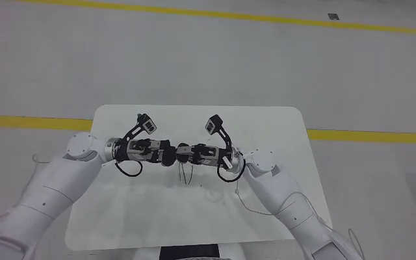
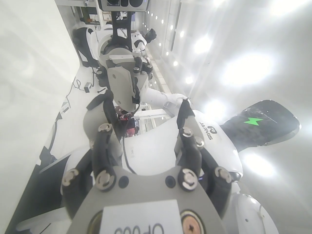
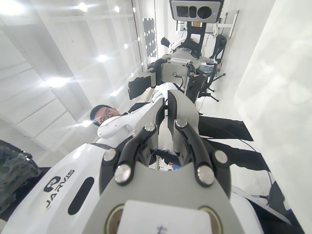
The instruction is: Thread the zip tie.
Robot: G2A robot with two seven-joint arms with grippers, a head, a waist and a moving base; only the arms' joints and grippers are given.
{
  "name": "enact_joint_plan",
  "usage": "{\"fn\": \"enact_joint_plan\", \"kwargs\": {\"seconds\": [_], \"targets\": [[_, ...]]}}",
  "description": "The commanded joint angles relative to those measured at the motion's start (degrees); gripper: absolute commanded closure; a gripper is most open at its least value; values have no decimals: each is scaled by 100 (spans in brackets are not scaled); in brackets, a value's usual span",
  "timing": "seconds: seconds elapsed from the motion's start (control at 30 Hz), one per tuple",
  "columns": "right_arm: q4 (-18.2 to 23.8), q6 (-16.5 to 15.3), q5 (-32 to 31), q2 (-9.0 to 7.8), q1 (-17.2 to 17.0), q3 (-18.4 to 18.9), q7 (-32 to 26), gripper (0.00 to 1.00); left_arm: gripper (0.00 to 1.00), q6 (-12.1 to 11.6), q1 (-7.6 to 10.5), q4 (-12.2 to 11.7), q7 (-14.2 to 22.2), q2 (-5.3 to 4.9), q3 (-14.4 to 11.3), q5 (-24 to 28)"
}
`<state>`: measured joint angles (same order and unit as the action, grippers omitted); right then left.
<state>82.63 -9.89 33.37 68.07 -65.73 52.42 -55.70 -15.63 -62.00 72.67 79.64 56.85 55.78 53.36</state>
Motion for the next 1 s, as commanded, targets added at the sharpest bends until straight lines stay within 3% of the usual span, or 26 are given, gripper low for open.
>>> {"fn": "enact_joint_plan", "kwargs": {"seconds": [0.0, 0.77, 0.97], "targets": [[11, 16, -32, 0, -5, 12, 2, 100, 52, -1, -7, -4, 0, -2, -2, -6], [103, 112, -210, -4, -89, 139, -54, 100, 65, -5, -22, -91, -1, 10, 63, -45], [53, 118, -215, 22, -49, 97, -41, 100, 75, -5, -31, -118, 0, 18, 66, -51]]}}
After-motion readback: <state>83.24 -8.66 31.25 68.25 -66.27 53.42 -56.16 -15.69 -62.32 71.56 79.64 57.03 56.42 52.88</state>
